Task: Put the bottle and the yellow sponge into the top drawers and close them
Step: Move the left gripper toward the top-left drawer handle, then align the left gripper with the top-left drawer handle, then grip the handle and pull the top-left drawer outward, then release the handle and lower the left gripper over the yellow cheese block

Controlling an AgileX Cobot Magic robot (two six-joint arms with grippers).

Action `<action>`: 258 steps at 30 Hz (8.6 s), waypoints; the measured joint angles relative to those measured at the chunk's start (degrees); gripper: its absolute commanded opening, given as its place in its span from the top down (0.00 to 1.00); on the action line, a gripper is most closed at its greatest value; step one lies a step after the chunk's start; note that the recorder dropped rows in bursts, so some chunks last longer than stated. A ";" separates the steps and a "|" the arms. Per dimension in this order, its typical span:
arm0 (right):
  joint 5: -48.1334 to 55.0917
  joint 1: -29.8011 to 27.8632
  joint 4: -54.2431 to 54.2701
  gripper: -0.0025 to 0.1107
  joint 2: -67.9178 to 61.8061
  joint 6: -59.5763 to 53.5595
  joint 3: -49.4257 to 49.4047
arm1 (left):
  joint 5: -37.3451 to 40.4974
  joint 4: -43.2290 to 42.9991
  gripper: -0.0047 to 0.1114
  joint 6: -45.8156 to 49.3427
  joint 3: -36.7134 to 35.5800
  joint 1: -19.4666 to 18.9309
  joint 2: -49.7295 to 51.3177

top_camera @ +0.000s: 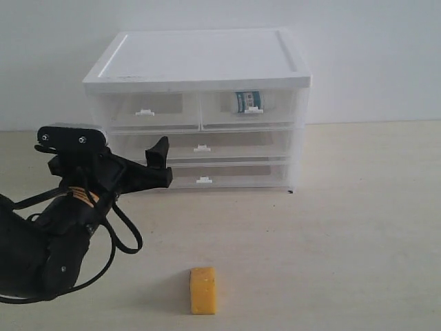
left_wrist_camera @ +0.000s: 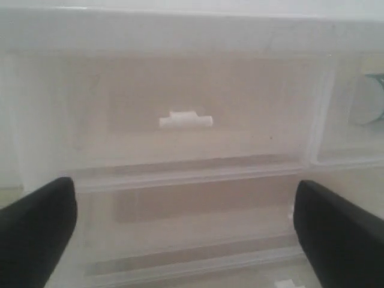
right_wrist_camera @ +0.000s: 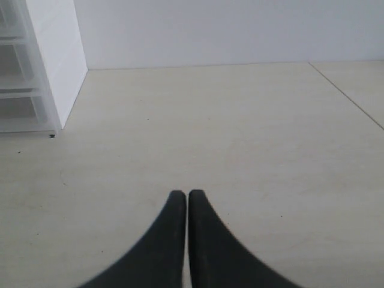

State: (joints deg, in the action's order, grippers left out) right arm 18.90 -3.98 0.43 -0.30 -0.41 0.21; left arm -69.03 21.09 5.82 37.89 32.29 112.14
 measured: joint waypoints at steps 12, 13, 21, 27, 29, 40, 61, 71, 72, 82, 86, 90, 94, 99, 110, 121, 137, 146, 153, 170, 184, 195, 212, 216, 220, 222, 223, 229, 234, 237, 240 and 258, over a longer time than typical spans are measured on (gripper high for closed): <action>0.00 0.00 0.00 0.98 0.00 0.00 0.00 | -0.12 1.00 0.25 -0.57 3.62 0.09 0.00; 0.00 0.00 0.00 0.98 0.00 0.00 0.00 | -0.22 1.63 0.25 -0.29 4.21 0.09 0.00; 0.00 0.00 0.00 0.98 0.00 0.00 0.00 | -0.22 3.18 0.27 2.94 7.36 0.09 0.00; 0.00 0.00 0.00 0.98 0.00 0.00 0.00 | -0.37 4.51 0.27 3.48 7.63 0.09 1.39; 0.00 0.00 0.00 0.98 0.00 0.00 0.00 | -0.37 4.65 0.27 3.70 8.04 0.09 2.70; 0.00 0.00 0.00 0.98 0.00 0.00 0.00 | -0.37 4.65 0.27 3.81 8.49 0.09 5.20; 0.00 0.00 0.00 0.98 0.00 0.00 0.00 | -0.37 5.58 0.50 4.35 8.88 0.09 3.45; 0.00 0.00 0.00 0.98 0.00 0.00 0.00 | -0.37 5.82 0.92 4.46 9.94 0.09 3.45; 0.00 0.00 0.00 0.98 0.00 0.00 0.00 | -0.37 5.86 0.92 4.46 9.94 0.09 3.45; 0.00 0.00 0.00 0.98 0.00 0.00 0.00 | -0.37 5.96 0.69 4.78 9.94 0.09 3.45; 0.00 0.00 0.00 0.98 0.00 0.00 0.00 | -0.26 5.59 0.29 4.78 9.94 0.09 3.45; 0.00 0.00 0.00 0.98 0.00 0.00 0.00 | -0.14 5.36 0.30 4.78 10.32 0.09 3.45; 0.00 0.00 0.00 0.98 0.00 0.00 0.00 | 2.35 5.36 0.31 5.85 12.65 -0.42 3.45; 0.00 0.00 0.00 0.98 0.00 0.00 0.00 | 4.83 5.75 0.32 6.37 13.67 -0.67 3.35; 0.00 0.00 0.00 0.98 0.00 0.00 0.00 | 4.92 6.65 0.53 6.47 13.91 -0.67 5.59; 0.00 0.00 0.00 0.98 0.00 0.00 0.00 | 3.15 5.43 0.44 6.47 13.91 -0.67 6.45; 0.00 0.00 0.00 0.98 0.00 0.00 0.00 | 1.08 4.51 0.92 6.47 14.01 -0.67 6.45; 0.00 0.00 0.00 0.98 0.00 0.00 0.00 | 1.08 4.83 0.92 6.47 12.68 -0.18 5.54; 0.00 0.00 0.00 0.98 0.00 0.41 0.00 | 1.88 6.96 0.92 6.47 6.59 2.16 0.59; 0.00 0.00 0.00 0.98 0.00 0.41 0.00 | 0.46 13.76 0.92 6.47 -6.02 9.66 -8.03; 0.00 0.00 0.00 0.98 0.00 0.41 0.00 | -0.80 15.76 0.61 6.47 -8.21 11.77 -8.53; 0.00 0.00 0.00 0.98 0.00 0.41 0.00 | 4.24 16.72 0.30 6.99 -8.23 12.10 -10.46; 0.00 0.00 0.00 0.98 0.00 0.41 0.00 | 39.67 35.34 0.39 32.56 -8.32 12.10 -27.97; 0.00 0.00 0.05 0.98 0.00 0.41 0.00 | 49.44 37.46 0.54 38.05 -8.32 12.10 -31.45; 0.00 0.00 0.05 0.98 0.00 0.41 0.00 | 59.62 37.46 0.60 41.04 -8.32 12.10 -33.73; 0.00 0.00 0.05 0.98 0.00 0.41 0.00 | 65.18 37.46 0.57 43.45 -8.10 12.10 -34.20; 0.00 0.00 0.05 0.98 0.00 0.41 0.00 | 69.37 37.46 0.56 45.01 -7.22 12.10 -34.20; 0.00 0.00 0.05 0.98 0.00 0.41 0.00 | 96.78 25.28 0.48 39.86 3.73 12.10 -32.67; 0.00 0.00 0.05 0.98 0.00 0.41 0.00 | 111.15 15.18 0.20 26.31 7.89 12.20 -26.55; 0.00 0.00 0.05 0.98 0.00 0.41 0.00 | 113.61 11.75 0.09 21.98 8.01 12.20 -24.93; 0.00 0.00 0.14 0.98 0.00 0.41 0.00 | 114.33 8.16 0.11 16.80 8.70 12.20 -24.51; 0.00 0.00 0.14 0.98 0.00 0.41 0.00 | 101.02 -31.06 0.17 -36.78 17.59 21.84 -14.21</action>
State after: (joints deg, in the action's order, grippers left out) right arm 18.90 -3.98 0.57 -0.30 0.00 0.21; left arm 31.99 -9.96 -30.96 55.48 54.14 97.92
